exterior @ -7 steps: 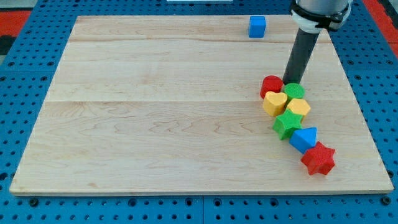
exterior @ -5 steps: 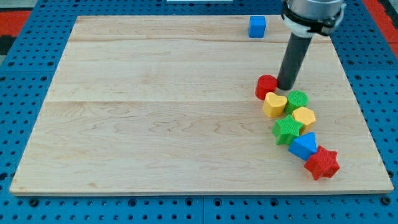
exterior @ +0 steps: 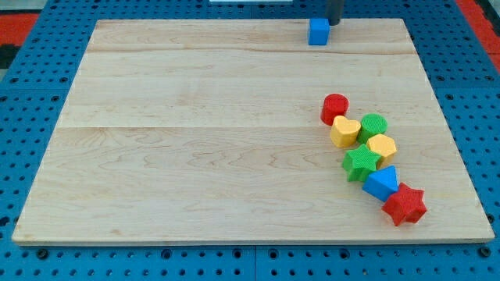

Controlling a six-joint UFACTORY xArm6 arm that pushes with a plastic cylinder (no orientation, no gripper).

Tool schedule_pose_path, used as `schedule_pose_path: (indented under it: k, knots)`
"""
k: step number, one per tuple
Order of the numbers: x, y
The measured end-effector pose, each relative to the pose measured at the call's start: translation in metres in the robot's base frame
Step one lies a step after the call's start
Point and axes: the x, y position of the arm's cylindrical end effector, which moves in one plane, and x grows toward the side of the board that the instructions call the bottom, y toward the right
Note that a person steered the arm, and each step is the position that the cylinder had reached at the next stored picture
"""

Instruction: Push blue cube towards the yellow heart

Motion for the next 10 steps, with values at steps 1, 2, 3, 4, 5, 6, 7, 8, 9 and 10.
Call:
schedule_pose_path:
  k: [1, 2, 3, 4, 5, 6, 7, 8, 9, 10]
  knots:
    - [0.000, 0.007]
    - [0.000, 0.017]
    - [0.004, 0.005]
    - [0.013, 0.004]
    - [0.028, -0.010]
    - [0.035, -0.034]
    - [0.043, -0.050]
    - [0.066, -0.059]
    - [0.090, -0.061]
    - [0.110, -0.071]
